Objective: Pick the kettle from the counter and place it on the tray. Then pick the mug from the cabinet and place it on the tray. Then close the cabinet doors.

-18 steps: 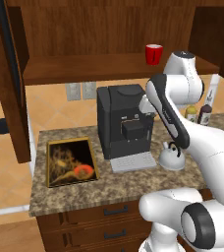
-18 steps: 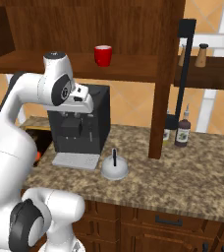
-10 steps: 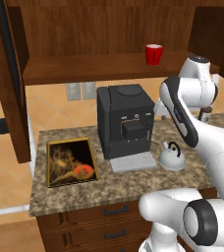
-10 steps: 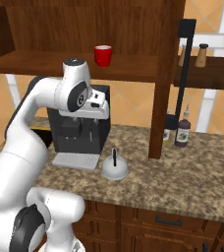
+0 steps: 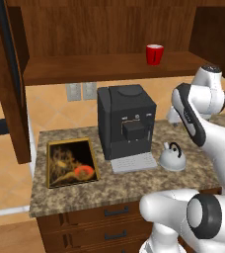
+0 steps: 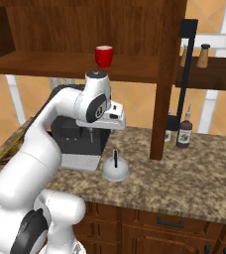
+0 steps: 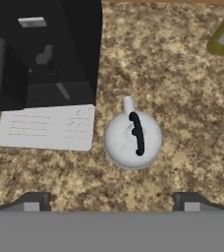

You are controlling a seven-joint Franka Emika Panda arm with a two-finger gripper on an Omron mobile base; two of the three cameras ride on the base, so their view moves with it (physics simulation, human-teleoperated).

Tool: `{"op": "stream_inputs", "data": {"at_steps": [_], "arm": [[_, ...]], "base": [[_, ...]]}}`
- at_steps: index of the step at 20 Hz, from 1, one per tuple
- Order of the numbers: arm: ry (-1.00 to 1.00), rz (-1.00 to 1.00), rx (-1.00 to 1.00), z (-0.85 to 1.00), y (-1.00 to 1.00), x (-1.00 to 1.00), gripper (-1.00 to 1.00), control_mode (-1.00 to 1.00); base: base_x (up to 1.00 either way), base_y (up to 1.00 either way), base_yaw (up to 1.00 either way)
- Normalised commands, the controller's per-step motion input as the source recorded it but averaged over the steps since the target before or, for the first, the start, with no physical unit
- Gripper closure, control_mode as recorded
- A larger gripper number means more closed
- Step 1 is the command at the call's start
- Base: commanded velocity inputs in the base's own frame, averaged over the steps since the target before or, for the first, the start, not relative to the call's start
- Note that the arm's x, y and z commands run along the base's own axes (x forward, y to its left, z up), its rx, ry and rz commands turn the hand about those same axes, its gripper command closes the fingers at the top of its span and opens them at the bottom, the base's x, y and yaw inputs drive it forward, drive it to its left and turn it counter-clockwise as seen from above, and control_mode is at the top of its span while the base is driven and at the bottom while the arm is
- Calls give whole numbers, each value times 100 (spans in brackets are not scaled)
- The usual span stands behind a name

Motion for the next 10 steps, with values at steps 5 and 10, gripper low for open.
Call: {"op": "stream_inputs", "data": {"at_steps": [5, 10], "arm": [[4, 1, 3, -89, -28, 46, -100, -100], [3, 4, 4, -76, -44, 30, -100, -100]], "base": [[0, 0, 0], [0, 0, 0]]}}
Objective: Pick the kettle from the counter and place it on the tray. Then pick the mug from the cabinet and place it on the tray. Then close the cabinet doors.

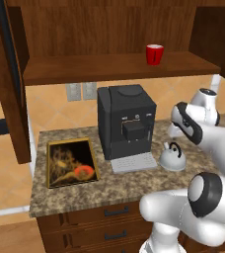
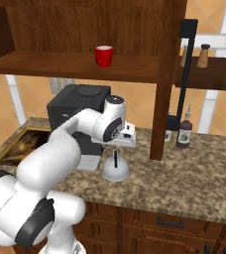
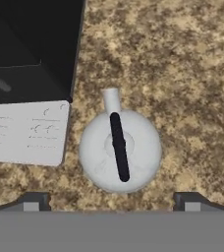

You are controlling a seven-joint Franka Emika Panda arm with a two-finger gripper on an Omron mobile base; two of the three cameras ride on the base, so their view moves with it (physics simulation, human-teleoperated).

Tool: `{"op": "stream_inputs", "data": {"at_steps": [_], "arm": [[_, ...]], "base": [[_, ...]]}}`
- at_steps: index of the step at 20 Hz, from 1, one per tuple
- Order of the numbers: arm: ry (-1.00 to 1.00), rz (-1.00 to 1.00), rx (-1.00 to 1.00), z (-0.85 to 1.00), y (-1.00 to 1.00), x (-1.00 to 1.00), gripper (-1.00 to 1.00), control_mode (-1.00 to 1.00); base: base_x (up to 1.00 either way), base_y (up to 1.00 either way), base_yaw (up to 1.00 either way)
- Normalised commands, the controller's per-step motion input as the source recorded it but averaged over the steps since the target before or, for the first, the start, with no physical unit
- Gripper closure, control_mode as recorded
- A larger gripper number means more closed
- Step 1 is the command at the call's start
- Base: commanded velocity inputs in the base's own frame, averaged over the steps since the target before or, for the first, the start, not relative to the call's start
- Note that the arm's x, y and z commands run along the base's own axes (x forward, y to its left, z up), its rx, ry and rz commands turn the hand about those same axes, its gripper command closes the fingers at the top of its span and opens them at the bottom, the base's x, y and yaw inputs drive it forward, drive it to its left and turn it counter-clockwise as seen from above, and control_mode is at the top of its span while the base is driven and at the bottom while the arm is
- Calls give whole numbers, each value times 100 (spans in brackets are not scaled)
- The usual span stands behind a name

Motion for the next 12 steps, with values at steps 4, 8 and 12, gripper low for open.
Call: {"op": "stream_inputs", "data": {"at_steps": [4, 8, 12], "arm": [[9, 1, 2, -22, -10, 11, -100, -100], [6, 0, 0, -15, 0, 11, -100, -100], [3, 0, 1, -29, 0, 24, -100, -100]], "base": [[0, 0, 0], [0, 0, 0], [0, 0, 0]]}}
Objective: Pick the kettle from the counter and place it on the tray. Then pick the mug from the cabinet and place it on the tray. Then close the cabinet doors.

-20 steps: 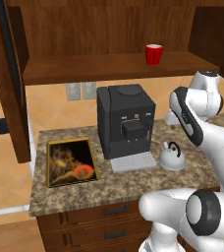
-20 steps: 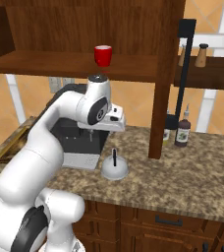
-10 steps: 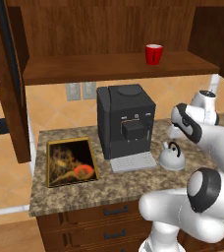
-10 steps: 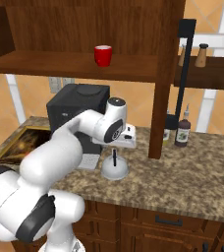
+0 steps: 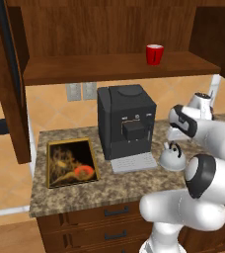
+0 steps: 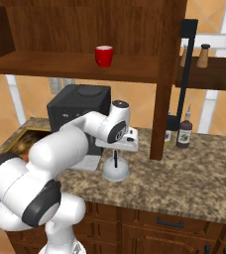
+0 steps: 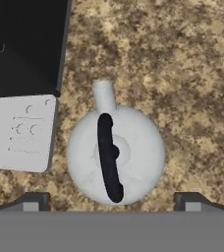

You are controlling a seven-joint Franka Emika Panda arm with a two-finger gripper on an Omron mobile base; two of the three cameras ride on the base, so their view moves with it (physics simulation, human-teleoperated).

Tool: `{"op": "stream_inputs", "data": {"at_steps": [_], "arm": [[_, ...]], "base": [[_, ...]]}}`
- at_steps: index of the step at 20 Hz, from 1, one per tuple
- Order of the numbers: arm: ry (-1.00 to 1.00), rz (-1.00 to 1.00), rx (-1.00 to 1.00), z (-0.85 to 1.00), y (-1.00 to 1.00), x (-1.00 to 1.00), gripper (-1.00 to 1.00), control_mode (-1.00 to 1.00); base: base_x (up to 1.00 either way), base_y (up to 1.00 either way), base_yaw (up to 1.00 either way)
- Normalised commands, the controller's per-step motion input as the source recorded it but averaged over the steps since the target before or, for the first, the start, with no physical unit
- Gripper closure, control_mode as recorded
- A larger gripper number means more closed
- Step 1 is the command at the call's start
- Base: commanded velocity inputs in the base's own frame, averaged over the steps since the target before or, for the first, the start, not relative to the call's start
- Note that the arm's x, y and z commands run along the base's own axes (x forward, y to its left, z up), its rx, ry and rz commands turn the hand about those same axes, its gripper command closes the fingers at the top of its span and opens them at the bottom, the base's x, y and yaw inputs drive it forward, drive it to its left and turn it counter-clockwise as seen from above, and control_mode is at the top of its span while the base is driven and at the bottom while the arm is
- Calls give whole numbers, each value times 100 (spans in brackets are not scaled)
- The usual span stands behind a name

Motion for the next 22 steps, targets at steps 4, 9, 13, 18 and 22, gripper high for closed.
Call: {"op": "stream_inputs", "data": {"at_steps": [4, 9, 13, 18, 22], "arm": [[1, 0, 4, -31, 0, 25, -100, -100], [0, 0, 3, -22, 0, 17, -100, -100], [2, 0, 1, -4, 0, 6, 100, -100], [0, 0, 0, -3, 0, 0, 100, -100], [0, 0, 0, -19, 0, 0, 100, -100]], "base": [[0, 0, 0], [0, 0, 0], [0, 0, 0], [0, 0, 0], [0, 0, 0]]}}
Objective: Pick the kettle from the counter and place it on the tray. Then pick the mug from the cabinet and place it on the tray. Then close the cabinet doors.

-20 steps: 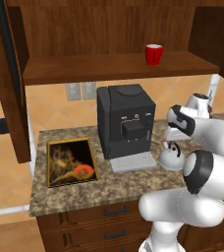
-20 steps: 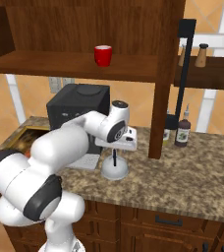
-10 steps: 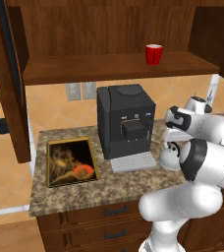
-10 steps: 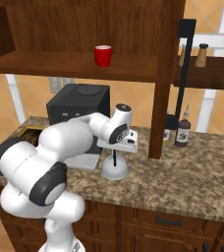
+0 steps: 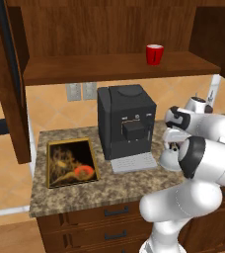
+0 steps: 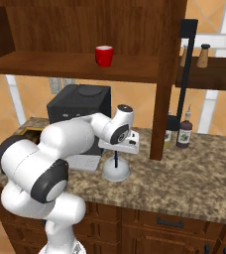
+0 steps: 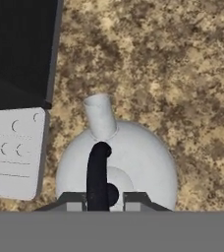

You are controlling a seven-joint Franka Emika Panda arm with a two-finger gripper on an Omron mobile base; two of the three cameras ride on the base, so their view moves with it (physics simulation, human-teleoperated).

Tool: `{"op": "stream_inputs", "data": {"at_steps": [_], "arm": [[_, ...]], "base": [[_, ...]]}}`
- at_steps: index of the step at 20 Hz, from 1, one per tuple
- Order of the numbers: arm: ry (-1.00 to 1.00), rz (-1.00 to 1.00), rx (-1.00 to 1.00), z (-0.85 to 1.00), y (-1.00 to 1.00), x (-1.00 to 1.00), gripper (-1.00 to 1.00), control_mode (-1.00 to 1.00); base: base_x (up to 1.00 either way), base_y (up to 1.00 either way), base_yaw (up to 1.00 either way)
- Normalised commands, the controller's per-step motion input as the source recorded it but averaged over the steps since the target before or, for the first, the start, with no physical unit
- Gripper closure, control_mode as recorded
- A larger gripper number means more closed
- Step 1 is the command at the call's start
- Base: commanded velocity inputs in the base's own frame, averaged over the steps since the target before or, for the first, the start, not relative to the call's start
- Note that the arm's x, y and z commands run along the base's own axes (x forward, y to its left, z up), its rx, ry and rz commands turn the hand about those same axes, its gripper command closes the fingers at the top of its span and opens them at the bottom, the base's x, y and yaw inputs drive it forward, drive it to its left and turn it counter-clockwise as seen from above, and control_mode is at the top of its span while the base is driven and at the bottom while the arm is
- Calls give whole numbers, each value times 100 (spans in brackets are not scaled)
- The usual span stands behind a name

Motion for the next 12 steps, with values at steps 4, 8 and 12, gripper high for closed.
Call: {"op": "stream_inputs", "data": {"at_steps": [4, 8, 12], "arm": [[2, 0, 0, -21, 0, 0, 100, -100], [-1, 4, 0, 6, 7, -26, 100, -100], [-4, 6, -2, 34, 33, -59, 100, -100]], "base": [[0, 0, 0], [0, 0, 0], [0, 0, 0]]}}
